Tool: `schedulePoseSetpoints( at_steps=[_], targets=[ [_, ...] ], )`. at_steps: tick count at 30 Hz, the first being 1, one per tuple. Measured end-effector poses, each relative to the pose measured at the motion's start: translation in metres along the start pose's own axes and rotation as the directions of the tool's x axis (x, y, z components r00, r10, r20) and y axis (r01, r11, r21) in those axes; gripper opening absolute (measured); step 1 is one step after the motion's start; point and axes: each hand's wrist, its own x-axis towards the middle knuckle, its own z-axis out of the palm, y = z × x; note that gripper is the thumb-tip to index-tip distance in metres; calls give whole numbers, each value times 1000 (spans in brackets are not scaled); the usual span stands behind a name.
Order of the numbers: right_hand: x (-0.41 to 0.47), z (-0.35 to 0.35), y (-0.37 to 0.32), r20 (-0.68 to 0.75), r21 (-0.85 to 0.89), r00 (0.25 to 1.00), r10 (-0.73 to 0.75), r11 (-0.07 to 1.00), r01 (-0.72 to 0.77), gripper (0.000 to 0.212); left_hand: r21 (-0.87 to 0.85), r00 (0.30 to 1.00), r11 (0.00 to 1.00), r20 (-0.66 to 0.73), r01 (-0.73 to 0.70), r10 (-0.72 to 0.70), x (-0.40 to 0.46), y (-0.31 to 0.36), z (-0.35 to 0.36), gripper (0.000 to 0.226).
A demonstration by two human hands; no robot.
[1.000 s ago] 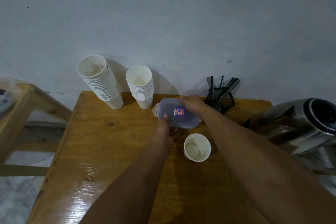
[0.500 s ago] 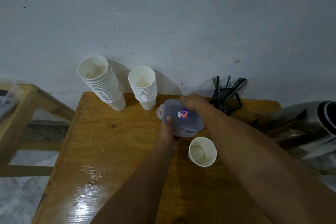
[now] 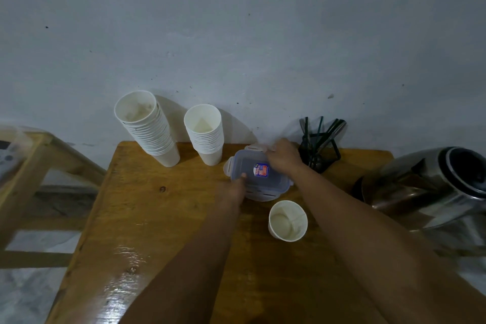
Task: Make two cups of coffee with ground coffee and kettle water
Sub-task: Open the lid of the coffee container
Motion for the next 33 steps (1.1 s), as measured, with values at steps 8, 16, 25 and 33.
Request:
schedulePoseSetpoints(
  at_steps=[8,16,25,33],
  targets=[
    [-37,-16,33,-35,-58,997,63,996,-65,12,69,969,969,-55,-237,240,8,13,-15,47],
    [-61,-30,16,-258,26,965,-47,998,56,15,31,952,955,-70,-296,297,3,22,-33,38],
    [-99,-18,-24,-209,89,965,-157,980,178,20,43,959,977,-182,-211,215,3,9,-99,16],
    [-125,55,-43,-4,-25,988,-155,988,155,10,253,929,956,-297,-147,221,10,-19,-169,16]
  ],
)
